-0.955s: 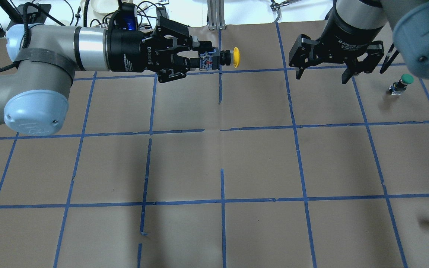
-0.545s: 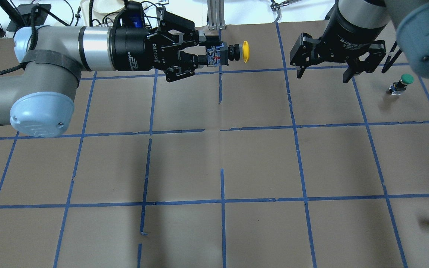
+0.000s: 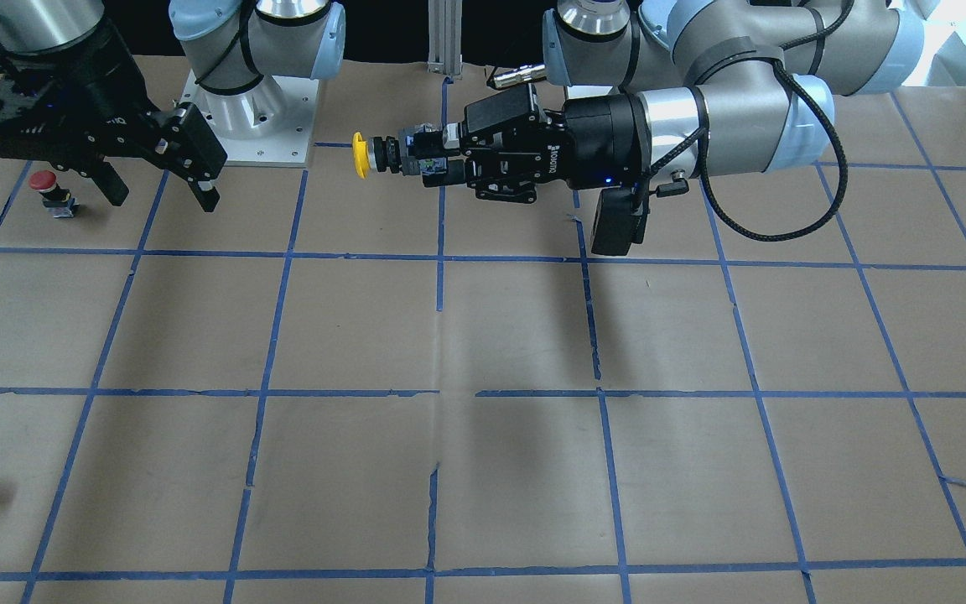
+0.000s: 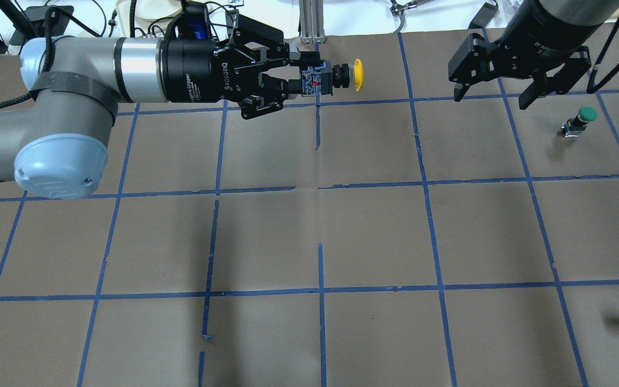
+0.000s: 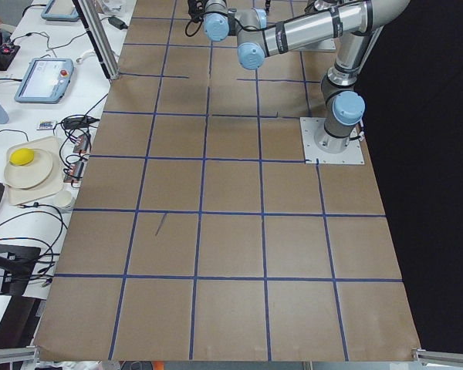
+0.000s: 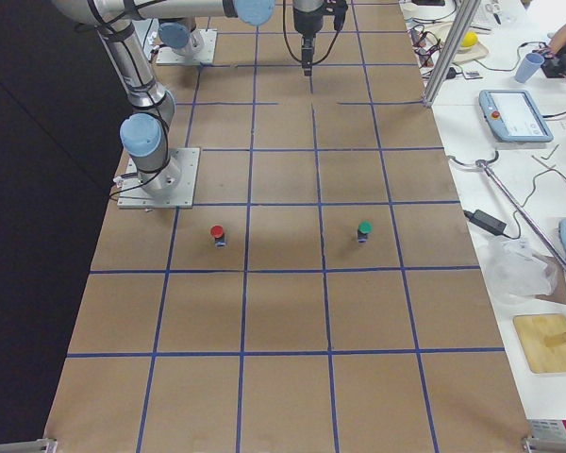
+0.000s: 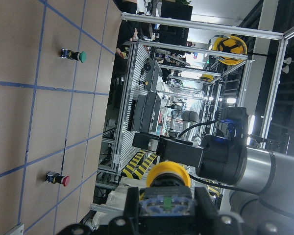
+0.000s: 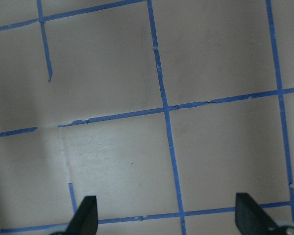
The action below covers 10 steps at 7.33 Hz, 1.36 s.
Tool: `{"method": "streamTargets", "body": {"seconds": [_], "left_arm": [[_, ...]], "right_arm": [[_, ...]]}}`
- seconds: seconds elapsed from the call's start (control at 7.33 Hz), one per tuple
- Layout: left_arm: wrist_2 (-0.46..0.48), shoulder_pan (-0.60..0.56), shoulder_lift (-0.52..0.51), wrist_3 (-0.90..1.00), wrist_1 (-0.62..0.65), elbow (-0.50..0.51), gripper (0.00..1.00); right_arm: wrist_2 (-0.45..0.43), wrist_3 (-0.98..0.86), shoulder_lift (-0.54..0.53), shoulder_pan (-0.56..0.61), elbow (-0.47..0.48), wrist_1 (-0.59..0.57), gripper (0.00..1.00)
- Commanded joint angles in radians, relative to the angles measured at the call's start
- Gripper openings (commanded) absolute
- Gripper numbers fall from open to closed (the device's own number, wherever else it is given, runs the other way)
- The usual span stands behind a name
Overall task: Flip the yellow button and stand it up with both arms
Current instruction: 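Hold the yellow button up while the right gripper approaches its yellow cap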
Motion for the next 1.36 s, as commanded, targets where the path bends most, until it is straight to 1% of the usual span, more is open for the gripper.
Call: {"method": "streamTargets", "body": {"seconds": [0.0, 0.14, 0.27, 0.41, 0.55, 0.68, 0.82, 0.95, 1.23], "left_arm": [[-0.004, -0.002, -0.001, -0.017, 0.005, 0.002, 0.15], [-0.008, -0.002, -0.006, -0.021, 0.008, 0.01, 0.15], [-0.007, -0.002, -0.005, -0.027, 0.026, 0.008, 0.15], [-0.007, -0.002, -0.005, -0.03, 0.034, 0.008, 0.15], [-0.007, -0.002, 0.001, -0.031, 0.043, 0.008, 0.15], [-0.008, -0.003, 0.005, -0.031, 0.043, 0.007, 0.15], [-0.022, -0.014, -0.009, -0.031, 0.043, 0.002, 0.15], [-0.042, -0.029, -0.012, -0.031, 0.042, 0.002, 0.15], [-0.042, -0.038, -0.005, -0.039, 0.043, 0.001, 0.15]], "right_arm": [[0.403, 0.004, -0.016, -0.177, 0.003, 0.233, 1.0], [0.596, -0.003, -0.018, -0.234, 0.006, 0.378, 1.0], [0.702, -0.006, -0.018, -0.236, 0.01, 0.476, 1.0], [0.839, -0.006, -0.019, -0.23, 0.03, 0.482, 1.0], [0.927, -0.012, -0.021, -0.218, 0.062, 0.471, 1.0], [1.003, -0.018, -0.006, -0.183, 0.07, 0.435, 1.0], [1.015, -0.02, 0.005, -0.158, 0.07, 0.395, 1.0], [1.016, -0.023, 0.004, -0.158, 0.07, 0.376, 1.0], [1.018, -0.068, 0.007, -0.146, 0.072, 0.37, 1.0]]}}
